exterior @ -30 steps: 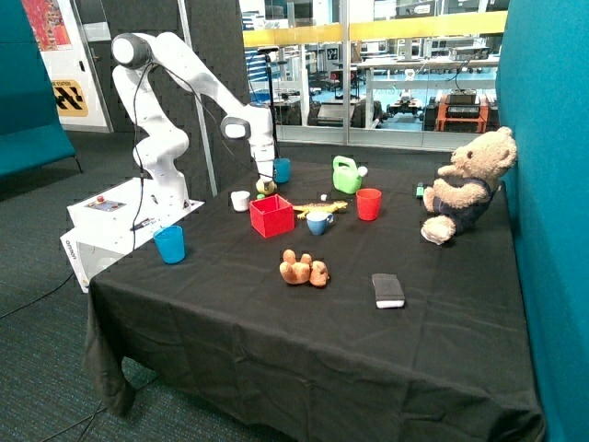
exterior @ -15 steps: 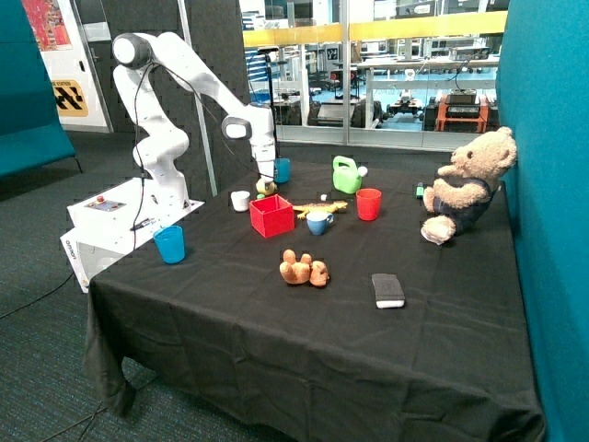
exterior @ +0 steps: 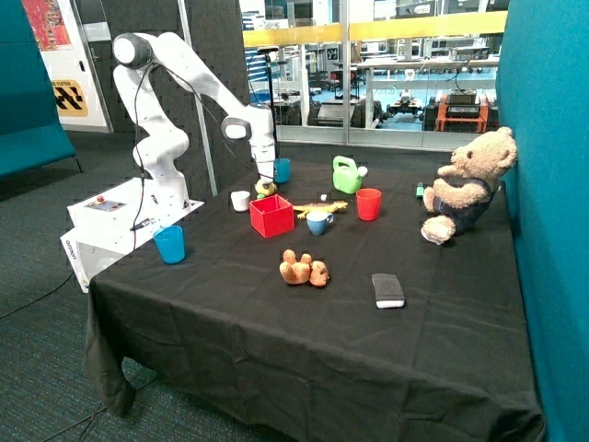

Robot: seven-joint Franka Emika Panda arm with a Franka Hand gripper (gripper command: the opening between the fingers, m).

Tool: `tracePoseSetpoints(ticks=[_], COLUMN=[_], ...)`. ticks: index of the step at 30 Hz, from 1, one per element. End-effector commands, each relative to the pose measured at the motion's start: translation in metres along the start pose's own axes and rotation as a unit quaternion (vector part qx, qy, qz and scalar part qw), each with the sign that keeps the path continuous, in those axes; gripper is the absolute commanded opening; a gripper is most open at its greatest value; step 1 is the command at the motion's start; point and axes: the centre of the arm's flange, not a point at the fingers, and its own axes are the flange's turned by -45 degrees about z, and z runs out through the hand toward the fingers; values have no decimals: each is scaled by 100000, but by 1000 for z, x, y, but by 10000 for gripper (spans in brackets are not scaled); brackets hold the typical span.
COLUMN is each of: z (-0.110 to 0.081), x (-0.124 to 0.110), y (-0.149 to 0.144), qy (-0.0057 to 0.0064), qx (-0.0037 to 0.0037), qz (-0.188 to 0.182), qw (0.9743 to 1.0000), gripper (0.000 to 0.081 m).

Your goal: Put the ball in the red pot

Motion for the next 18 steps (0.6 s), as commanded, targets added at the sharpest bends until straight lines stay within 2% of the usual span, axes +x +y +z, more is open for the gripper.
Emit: tracePoseSetpoints(ticks=[1, 10, 18], z=[-10, -54, -84], x=[-7, 2, 6], y=[-3, 3, 10], qy=[130, 130, 130], qx=[-28, -29, -28], qz=[-601, -1472, -997], qw=[99998, 99989, 99995], gripper=[0, 0, 0])
